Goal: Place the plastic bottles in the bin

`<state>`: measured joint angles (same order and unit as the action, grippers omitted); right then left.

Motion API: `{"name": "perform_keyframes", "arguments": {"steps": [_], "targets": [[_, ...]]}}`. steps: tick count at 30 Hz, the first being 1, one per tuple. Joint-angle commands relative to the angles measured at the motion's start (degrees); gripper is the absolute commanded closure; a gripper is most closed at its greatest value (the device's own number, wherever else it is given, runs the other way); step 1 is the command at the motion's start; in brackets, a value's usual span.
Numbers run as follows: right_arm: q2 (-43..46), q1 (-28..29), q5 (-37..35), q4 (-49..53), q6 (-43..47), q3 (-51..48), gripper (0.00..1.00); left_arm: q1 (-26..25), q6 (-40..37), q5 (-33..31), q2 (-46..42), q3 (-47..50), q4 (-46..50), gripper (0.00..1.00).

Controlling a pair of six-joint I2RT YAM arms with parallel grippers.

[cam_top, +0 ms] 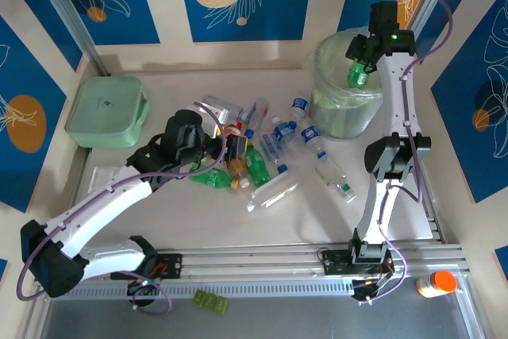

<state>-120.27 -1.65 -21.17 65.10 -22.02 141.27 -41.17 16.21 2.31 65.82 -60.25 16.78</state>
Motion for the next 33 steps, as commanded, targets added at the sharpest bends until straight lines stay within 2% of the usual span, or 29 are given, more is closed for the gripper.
{"name": "perform_keyframes", "arguments": {"steps": [1,13,18,21,24,33], "targets": [[-1.80,-0.62,2.07,3.01,-1.08,2.08,0.49,-0.53,0.32,-0.02,0.10,0.31,-0.65,0.20],[-12.42,-2.84,12.55,5.42,-4.31,6.46,0.42,-0.99,-0.29,-3.36,0.35,0.05,0.40,0.20],[-15.67,-2.24,13.78,7.17,-4.04,7.81,0.38,-1.09,-0.68,-3.97,0.27,-0.04,0.52,0.19],[-15.58,-1.79,14.30,6.98,-4.04,7.24,0.25,-1.18,-0.70,-4.14,0.11,-0.13,0.65,0.18],[-14.59,-1.17,13.30,6.36,-3.41,7.56,0.18,-1.28,-0.81,-4.74,0.08,-0.21,0.89,0.17],[-10.79,-1.16,11.30,6.10,-3.14,8.01,0.15,-1.21,-0.75,-5.21,-0.02,-0.21,0.89,0.17]]}}
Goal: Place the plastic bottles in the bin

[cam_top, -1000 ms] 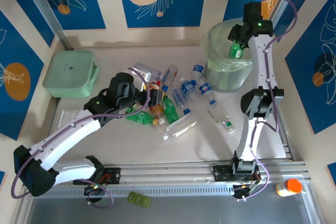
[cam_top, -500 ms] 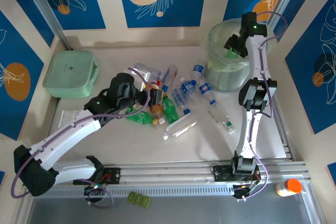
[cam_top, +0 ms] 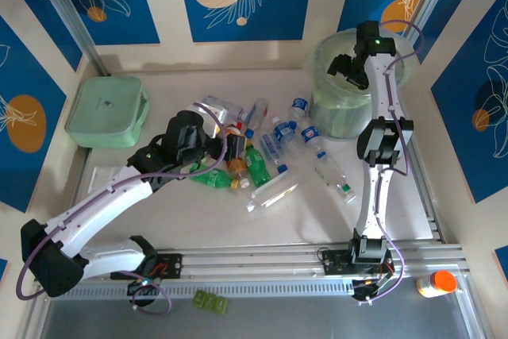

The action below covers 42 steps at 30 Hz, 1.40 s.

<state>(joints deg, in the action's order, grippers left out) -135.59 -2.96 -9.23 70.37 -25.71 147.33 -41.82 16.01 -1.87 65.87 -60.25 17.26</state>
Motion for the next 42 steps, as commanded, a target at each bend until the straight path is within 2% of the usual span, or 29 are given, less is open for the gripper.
{"name": "perform_keyframes", "arguments": {"steps": [1,6,9,12,17,21,26,31,33,37,42], "targets": [[5.23,0.15,-0.80,0.78,0.58,2.08,0.15,-0.60,-0.48,-1.03,0.02,-0.20,0.41,0.17],[9.17,0.44,-1.09,0.26,0.73,2.61,0.15,-0.62,-0.20,-1.21,0.82,-0.74,1.15,0.17],[11.90,1.15,-2.77,0.12,1.28,2.48,0.10,-0.52,-0.06,-0.66,0.73,-0.92,1.12,0.18],[14.72,1.68,-3.05,0.12,1.28,1.76,0.10,-0.52,0.37,-0.21,0.48,-0.97,1.14,0.18],[20.78,4.17,-4.26,-0.98,2.37,0.17,0.14,-0.64,1.76,1.50,0.53,-2.41,3.03,0.20],[27.26,9.04,-5.85,-2.22,4.43,-3.13,0.18,-2.59,3.19,1.98,1.84,-6.36,7.83,0.22],[38.36,18.32,-8.82,-6.56,8.60,-13.83,0.20,-5.95,1.49,3.05,4.89,-14.63,17.86,0.24],[50.61,28.21,-13.20,-8.32,9.38,-29.74,0.22,-6.17,-1.23,0.95,2.72,-18.49,23.78,0.23],[56.06,31.82,-15.59,-9.32,8.18,-37.48,0.23,-6.11,-1.24,-0.63,1.27,-18.70,25.82,0.23],[65.57,36.68,-15.57,-9.41,4.00,-50.28,0.24,-6.12,-0.95,-2.31,-3.49,-15.32,26.09,0.21],[69.84,41.56,-13.73,-5.10,-1.80,-60.24,0.27,-6.12,-0.49,-2.53,-6.18,-12.31,24.96,0.18]]}}
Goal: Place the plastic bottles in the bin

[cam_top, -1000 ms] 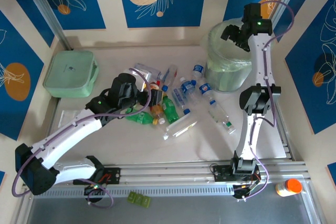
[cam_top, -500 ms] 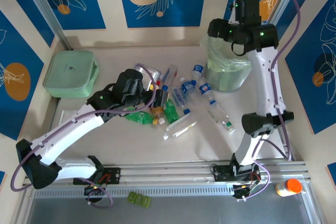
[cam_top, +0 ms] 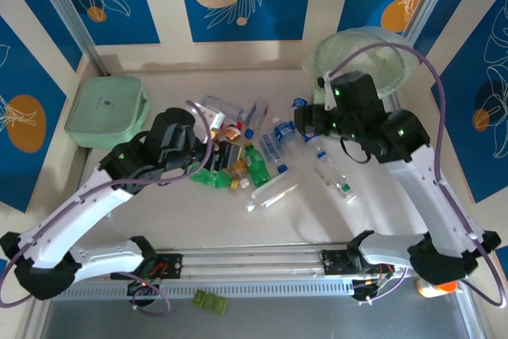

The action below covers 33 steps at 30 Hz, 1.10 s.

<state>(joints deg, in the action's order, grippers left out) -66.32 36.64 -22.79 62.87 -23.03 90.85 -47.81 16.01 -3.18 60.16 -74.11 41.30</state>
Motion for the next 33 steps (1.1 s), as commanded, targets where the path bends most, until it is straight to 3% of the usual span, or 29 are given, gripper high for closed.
{"name": "perform_keyframes", "arguments": {"steps": [1,5,12,18,22,25,33], "targets": [[1.11,3.25,-0.54,3.17,-5.54,-5.73,0.27,-0.14,-0.79,-1.44,-0.53,1.98,0.64,0.18],[2.76,6.64,-0.80,3.51,-9.14,-14.14,0.26,-0.09,-0.76,-1.94,-0.21,2.68,-1.24,0.18],[1.44,5.43,-6.99,1.07,-14.68,-27.75,0.25,-0.09,-3.43,-4.19,-1.86,7.80,-7.22,0.18],[-3.92,-0.85,-11.32,-2.83,-15.50,-32.83,0.20,-0.10,-5.32,-6.78,-3.02,12.43,-10.59,0.18],[-6.83,-8.24,-3.63,-9.06,-10.94,-34.97,0.13,-0.12,-5.24,-5.49,-3.72,14.45,-11.92,0.17],[-10.46,-11.77,-3.99,-10.95,-9.05,-35.12,0.01,-0.11,-5.24,-4.68,-3.82,14.61,-12.08,0.17],[-19.65,-16.91,-6.39,-12.78,-4.25,-34.28,0.00,-0.12,-5.13,-3.93,-4.53,15.22,-12.64,0.16]]}}
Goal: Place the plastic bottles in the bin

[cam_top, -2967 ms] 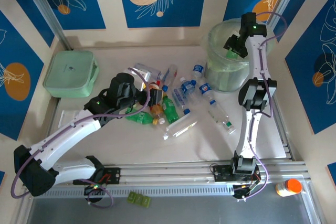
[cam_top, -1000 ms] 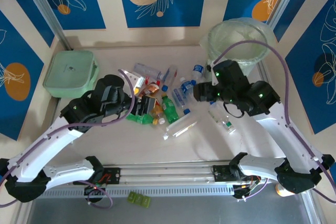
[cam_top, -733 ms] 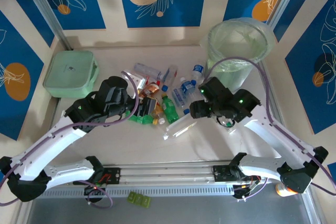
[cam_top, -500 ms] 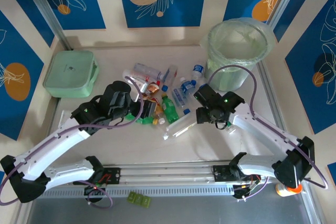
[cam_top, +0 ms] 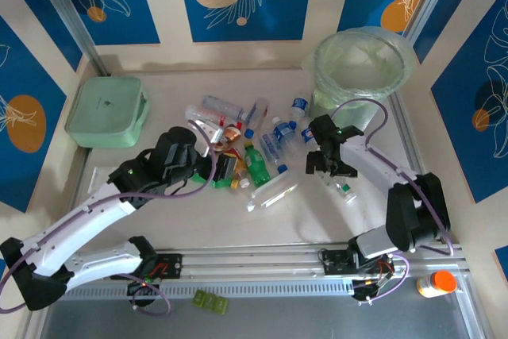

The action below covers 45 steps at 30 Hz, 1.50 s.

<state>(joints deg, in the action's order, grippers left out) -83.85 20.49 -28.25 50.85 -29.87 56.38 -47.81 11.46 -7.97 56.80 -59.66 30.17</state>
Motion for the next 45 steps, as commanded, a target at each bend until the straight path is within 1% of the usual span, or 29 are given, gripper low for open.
{"name": "perform_keyframes", "arguments": {"steps": [1,3,8,12,15,18,19,20,22,24,27,28,30,36,42,45], "targets": [[-3.25,-1.10,-1.22,-0.90,2.79,0.57,0.00,-0.11,-0.61,0.77,-1.06,0.73,-1.54,0.16],[-5.03,-1.46,-0.69,-1.61,3.27,0.99,0.00,-0.11,-0.51,0.83,-0.83,0.51,-1.44,0.16],[-8.49,-3.06,3.31,-4.29,4.33,1.60,0.01,-0.14,-0.67,0.77,-0.90,0.68,-1.59,0.16],[-11.07,-4.59,6.03,-5.52,4.73,2.65,0.07,-0.11,-0.88,0.60,-0.96,0.75,-1.58,0.16],[-11.80,-4.99,9.39,-6.26,4.32,3.22,0.18,-0.09,-0.95,0.36,-1.07,0.84,-1.52,0.16],[-11.49,-4.95,11.30,-6.74,3.51,3.01,0.27,-0.09,-1.04,0.06,-1.07,0.82,-1.51,0.16],[-11.36,-5.08,11.71,-6.89,3.29,2.83,0.31,-0.10,-1.09,0.05,-1.16,0.86,-1.52,0.16],[-11.25,-5.15,11.77,-6.84,3.19,2.64,0.32,-0.11,-1.06,-0.03,-1.12,0.89,-1.52,0.16],[-10.84,-5.26,11.73,-6.91,3.00,2.26,0.39,-0.11,-1.14,-0.03,-1.07,0.87,-1.52,0.16],[-10.50,-5.40,11.89,-7.07,2.75,1.69,0.44,-0.13,-1.09,-0.03,-1.07,0.86,-1.53,0.16],[-9.59,-5.40,12.29,-6.79,1.94,0.95,0.45,-0.11,-1.17,-0.20,-1.07,0.86,-1.52,0.16],[-9.00,-5.28,12.30,-6.67,1.44,0.63,0.48,-0.14,-1.18,-0.36,-1.03,0.86,-1.48,0.16],[-7.81,-4.98,12.75,-6.43,0.19,-0.02,0.48,-0.12,-1.20,-0.46,-1.16,0.95,-1.52,0.16],[-7.17,-4.40,14.32,-3.54,-8.25,-1.79,0.50,-0.11,-1.10,-0.10,-0.90,0.78,-1.61,0.16],[-4.65,-0.65,14.66,-3.59,-17.48,-5.21,0.50,-0.13,-1.01,0.05,-0.71,0.77,-1.59,0.16],[-5.23,1.27,14.82,-3.66,-19.33,-5.94,0.49,-0.09,-1.05,0.01,-0.72,0.78,-1.52,0.16]]}}
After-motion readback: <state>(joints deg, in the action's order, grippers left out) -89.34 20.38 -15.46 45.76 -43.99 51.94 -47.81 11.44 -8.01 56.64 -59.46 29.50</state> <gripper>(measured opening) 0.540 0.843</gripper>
